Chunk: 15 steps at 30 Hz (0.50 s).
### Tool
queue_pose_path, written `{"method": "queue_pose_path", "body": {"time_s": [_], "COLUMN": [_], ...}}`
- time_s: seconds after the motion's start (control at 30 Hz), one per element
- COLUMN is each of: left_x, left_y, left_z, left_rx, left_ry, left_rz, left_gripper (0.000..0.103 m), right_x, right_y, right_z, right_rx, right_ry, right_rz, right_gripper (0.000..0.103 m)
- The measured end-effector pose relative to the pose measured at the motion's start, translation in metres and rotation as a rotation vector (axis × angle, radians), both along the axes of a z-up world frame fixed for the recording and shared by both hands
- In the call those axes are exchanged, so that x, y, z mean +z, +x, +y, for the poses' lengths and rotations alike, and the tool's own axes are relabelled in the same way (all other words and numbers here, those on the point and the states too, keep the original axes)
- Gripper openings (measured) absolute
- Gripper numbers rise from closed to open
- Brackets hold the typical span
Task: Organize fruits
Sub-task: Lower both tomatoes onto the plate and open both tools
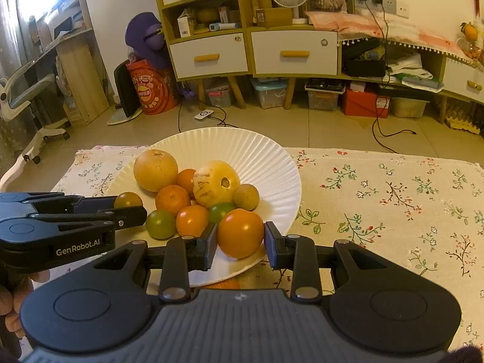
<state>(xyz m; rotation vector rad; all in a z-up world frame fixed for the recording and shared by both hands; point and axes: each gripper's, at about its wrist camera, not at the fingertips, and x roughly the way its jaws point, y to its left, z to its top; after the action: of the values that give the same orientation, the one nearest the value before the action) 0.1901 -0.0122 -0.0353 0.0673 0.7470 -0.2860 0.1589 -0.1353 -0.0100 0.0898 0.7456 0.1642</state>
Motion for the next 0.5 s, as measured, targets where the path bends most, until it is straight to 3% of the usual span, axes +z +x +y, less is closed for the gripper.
{"method": "queue_pose_path", "body": {"time_s": [0.17,0.33,0.5], "left_x": [0.000,0.003,0.007], "left_y": [0.000,-0.003,-0.010], "left_z": [-0.001,-0.001,-0.001], "left_rx": [0.004,0.005,-0.002], "left_ry": [0.001,0.005,0.011], "left_rz": [-0.004,-0.010,-0.015], "left_gripper": [0.015,0.032,0.041], "right_x": [0.001,0.003,0.009], "right_y": [0.000,-0.002,-0.007], "right_z": [0.000,-0.002,-0.004], "right_rx": [-0.007,-0.017,-0.020], "right_ry": [-0.002,0.004,0.003], "right_rz": [-0.006,-0.011,-0.024], "right_gripper": [0.032,0.043,0.052]}}
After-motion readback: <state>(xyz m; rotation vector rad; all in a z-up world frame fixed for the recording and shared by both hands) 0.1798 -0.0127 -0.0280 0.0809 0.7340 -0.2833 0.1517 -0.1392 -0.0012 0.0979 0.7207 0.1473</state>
